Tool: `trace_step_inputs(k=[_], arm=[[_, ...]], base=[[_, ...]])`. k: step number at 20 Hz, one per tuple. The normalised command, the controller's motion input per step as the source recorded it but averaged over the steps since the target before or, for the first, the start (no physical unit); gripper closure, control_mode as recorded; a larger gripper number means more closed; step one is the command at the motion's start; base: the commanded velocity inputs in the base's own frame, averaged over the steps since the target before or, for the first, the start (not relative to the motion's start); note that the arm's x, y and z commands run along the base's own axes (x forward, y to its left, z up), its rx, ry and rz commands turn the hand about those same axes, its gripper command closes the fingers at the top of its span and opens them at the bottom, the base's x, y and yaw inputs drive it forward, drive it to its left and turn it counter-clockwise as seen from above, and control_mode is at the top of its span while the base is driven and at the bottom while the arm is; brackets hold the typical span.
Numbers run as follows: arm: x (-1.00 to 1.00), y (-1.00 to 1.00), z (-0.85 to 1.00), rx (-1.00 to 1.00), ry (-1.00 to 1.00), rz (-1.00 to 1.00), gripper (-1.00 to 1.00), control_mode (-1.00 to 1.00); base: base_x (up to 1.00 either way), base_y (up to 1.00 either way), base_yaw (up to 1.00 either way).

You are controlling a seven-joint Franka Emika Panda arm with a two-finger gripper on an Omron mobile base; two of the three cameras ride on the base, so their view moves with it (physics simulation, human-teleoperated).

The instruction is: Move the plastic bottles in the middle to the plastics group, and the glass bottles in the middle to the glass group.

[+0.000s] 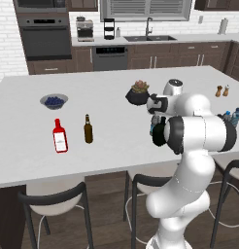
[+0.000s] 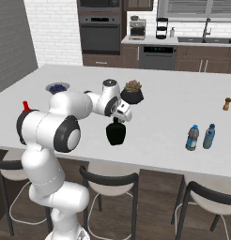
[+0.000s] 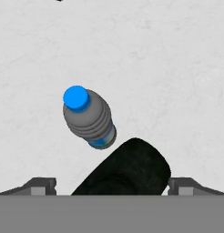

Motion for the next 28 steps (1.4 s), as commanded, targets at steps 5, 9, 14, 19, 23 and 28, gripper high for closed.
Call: trace_step_inputs(k=[5, 9, 14, 19, 23, 28], arm=[[0.0, 0.0, 0.0, 0.0, 0.0, 0.0, 1.0, -1.0], [0.0, 0.0, 0.0, 0.0, 0.0, 0.0, 1.0, -1.0], [0.0, 0.0, 0.0, 0.0, 0.0, 0.0, 1.0, -1.0], [-0.12, 0.0, 0.14, 0.02, 0.0, 0.0, 1.0, -1.0], [-0.36, 0.1, 0.48, 0.02, 0.0, 0.0, 1.0, -1.0], [-0.3, 0.24, 0.39, 0.0, 0.0, 0.0, 1.0, -1.0]], base=[[0.0, 0.0, 0.0], [0.0, 0.0, 0.0], [0.0, 0.0, 0.0], [0.0, 0.0, 0.0], [0.0, 0.0, 0.0], [0.0, 0.0, 0.0]])
